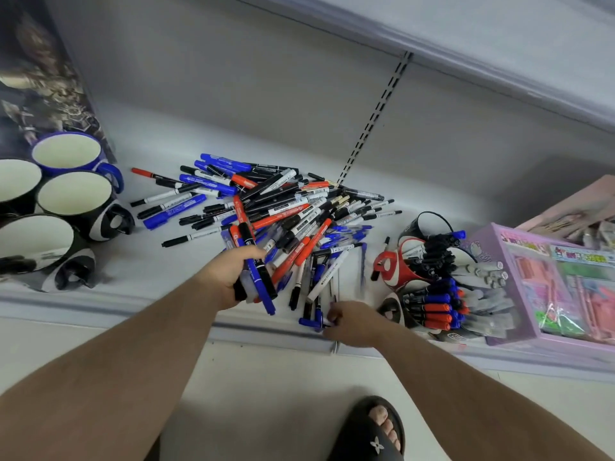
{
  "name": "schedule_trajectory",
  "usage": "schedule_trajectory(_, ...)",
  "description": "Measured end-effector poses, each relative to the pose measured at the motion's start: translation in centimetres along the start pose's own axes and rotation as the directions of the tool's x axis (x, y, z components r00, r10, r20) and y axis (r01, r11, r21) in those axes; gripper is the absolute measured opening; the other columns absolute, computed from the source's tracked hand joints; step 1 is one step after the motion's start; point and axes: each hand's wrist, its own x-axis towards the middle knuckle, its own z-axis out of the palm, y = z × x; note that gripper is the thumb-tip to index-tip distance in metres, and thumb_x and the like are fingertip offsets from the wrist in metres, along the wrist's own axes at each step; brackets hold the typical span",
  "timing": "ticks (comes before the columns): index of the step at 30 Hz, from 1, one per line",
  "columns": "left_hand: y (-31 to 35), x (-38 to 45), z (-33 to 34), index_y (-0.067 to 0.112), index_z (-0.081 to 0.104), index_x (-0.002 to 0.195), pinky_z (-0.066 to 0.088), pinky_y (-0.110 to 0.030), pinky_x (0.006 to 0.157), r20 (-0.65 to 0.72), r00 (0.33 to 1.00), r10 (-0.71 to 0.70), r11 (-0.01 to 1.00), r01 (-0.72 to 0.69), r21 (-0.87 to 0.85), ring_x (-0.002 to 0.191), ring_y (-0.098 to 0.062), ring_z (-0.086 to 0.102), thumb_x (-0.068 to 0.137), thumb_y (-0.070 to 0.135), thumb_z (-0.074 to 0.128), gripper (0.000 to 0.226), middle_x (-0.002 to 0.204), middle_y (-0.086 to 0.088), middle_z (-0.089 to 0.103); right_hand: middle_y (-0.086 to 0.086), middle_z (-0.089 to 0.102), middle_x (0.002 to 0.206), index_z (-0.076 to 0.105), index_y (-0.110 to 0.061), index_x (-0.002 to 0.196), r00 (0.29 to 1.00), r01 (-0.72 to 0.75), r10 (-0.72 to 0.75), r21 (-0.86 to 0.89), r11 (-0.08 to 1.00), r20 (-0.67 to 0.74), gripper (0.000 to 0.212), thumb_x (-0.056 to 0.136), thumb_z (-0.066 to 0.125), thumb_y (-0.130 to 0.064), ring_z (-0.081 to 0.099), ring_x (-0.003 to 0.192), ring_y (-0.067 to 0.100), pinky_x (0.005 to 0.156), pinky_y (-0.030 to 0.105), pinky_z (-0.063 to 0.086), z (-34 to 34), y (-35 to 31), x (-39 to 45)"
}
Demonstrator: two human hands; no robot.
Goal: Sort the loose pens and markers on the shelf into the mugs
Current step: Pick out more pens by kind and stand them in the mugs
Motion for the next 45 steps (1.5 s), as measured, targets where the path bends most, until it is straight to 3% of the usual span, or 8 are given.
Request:
schedule_trajectory(4, -0.7, 0.0, -0.3, 0.012, 0.051, 0.067, 0.047, -0.023, 0.04, -0.017, 0.999, -0.035, 0.999, 0.035, 0.015, 0.037, -0.016, 0.05, 0.088, 0.017, 0.061, 0.024, 0.05, -0.003, 0.051, 0.004, 0.06, 0.122, 0.057, -0.017, 0.126, 0.997, 0.069, -0.068, 0.065, 0.995, -0.027, 0.041, 0.09, 0.066, -0.034, 0.056, 0.108, 0.022, 0.092, 0.029, 0.045, 1.0, -0.3, 0.5)
schedule_trajectory(8, -0.7, 0.3, -0.5, 0.013, 0.05, 0.068, 0.045, -0.022, 0.04, 0.0, 0.999, -0.038, 0.999, 0.038, 0.008, 0.039, -0.015, 0.049, 0.085, 0.017, 0.061, 0.021, 0.057, -0.003, 0.048, 0.008, 0.064, 0.088, 0.067, -0.012, 0.099, 0.996, 0.07, -0.051, 0.304, 0.95, -0.068, 0.013, 0.094, 0.061, -0.023, 0.056, 0.074, 0.016, 0.068, 0.03, 0.048, 0.4, -1.0, 0.5)
schedule_trajectory(10, -0.7, 0.6, -0.6, 0.014, 0.049, 0.069, 0.045, -0.022, 0.04, 0.005, 1.0, -0.025, 0.999, 0.025, -0.022, 0.041, -0.015, 0.048, 0.082, 0.016, 0.06, 0.017, 0.062, -0.003, 0.047, 0.004, 0.061, 0.075, 0.062, -0.015, 0.086, 0.976, 0.061, 0.059, 0.523, 0.85, -0.211, 0.017, 0.098, 0.054, -0.024, 0.052, 0.061, 0.014, 0.053, 0.025, 0.043, -0.3, -1.2, 0.8)
schedule_trajectory(14, -0.7, 0.8, -0.6, 0.015, 0.049, 0.07, 0.046, -0.022, 0.043, -0.014, 1.0, -0.015, 1.0, 0.015, -0.028, 0.043, -0.014, 0.049, 0.082, 0.015, 0.06, 0.016, 0.06, -0.002, 0.048, 0.004, 0.05, 0.067, 0.053, -0.013, 0.082, 0.819, 0.001, 0.472, 0.823, 0.568, -0.327, 0.015, 0.093, 0.053, -0.024, 0.044, 0.058, 0.02, 0.06, 0.033, 0.04, -2.2, -1.2, 2.3)
schedule_trajectory(22, -0.6, 0.9, -1.0, 0.014, 0.047, 0.067, 0.047, -0.024, 0.043, -0.007, 1.0, -0.011, 1.0, 0.011, -0.008, 0.039, -0.016, 0.045, 0.085, 0.017, 0.059, 0.023, 0.055, -0.003, 0.045, 0.007, 0.052, 0.122, 0.036, -0.013, 0.137, 0.848, -0.382, 0.525, 0.605, 0.699, -0.071, 0.125, 0.045, 0.063, -0.093, 0.056, 0.108, 0.024, 0.08, 0.034, 0.051, -2.7, -5.4, 5.3)
schedule_trajectory(26, -0.3, 1.2, -1.3, 0.013, 0.046, 0.068, 0.05, -0.03, 0.052, 0.005, 1.0, -0.002, 1.0, 0.002, 0.014, 0.04, -0.017, 0.046, 0.084, 0.016, 0.059, 0.021, 0.054, -0.003, 0.045, 0.009, 0.045, 0.116, 0.033, -0.012, 0.132, 0.818, -0.418, 0.553, 0.499, 0.759, -0.156, 0.112, 0.053, 0.075, -0.08, 0.052, 0.106, 0.024, 0.092, 0.038, 0.051, -1.8, -7.0, 6.7)
schedule_trajectory(35, -0.7, 1.6, -0.8, 0.014, 0.046, 0.065, 0.043, -0.022, 0.041, -0.005, 1.0, 0.011, 0.995, -0.011, 0.097, 0.038, -0.015, 0.046, 0.084, 0.013, 0.059, 0.023, 0.055, -0.004, 0.046, 0.006, 0.066, 0.094, 0.05, -0.011, 0.105, 0.894, -0.234, 0.412, 0.602, 0.763, -0.176, 0.057, 0.065, 0.084, -0.034, 0.066, 0.082, 0.022, 0.064, 0.031, 0.054, -2.2, -5.6, 7.2)
schedule_trajectory(45, -1.1, 1.3, -1.0, 0.014, 0.047, 0.069, 0.045, -0.025, 0.043, -0.053, 0.999, 0.006, 0.994, 0.0, 0.112, 0.043, -0.017, 0.046, 0.084, 0.014, 0.06, 0.02, 0.055, -0.005, 0.046, 0.008, 0.065, 0.062, 0.062, -0.007, 0.08, 0.939, -0.234, 0.339, 0.6, 0.765, -0.066, 0.024, 0.074, 0.08, -0.022, 0.059, 0.051, 0.023, 0.047, 0.027, 0.045, -2.3, -4.3, 6.3)
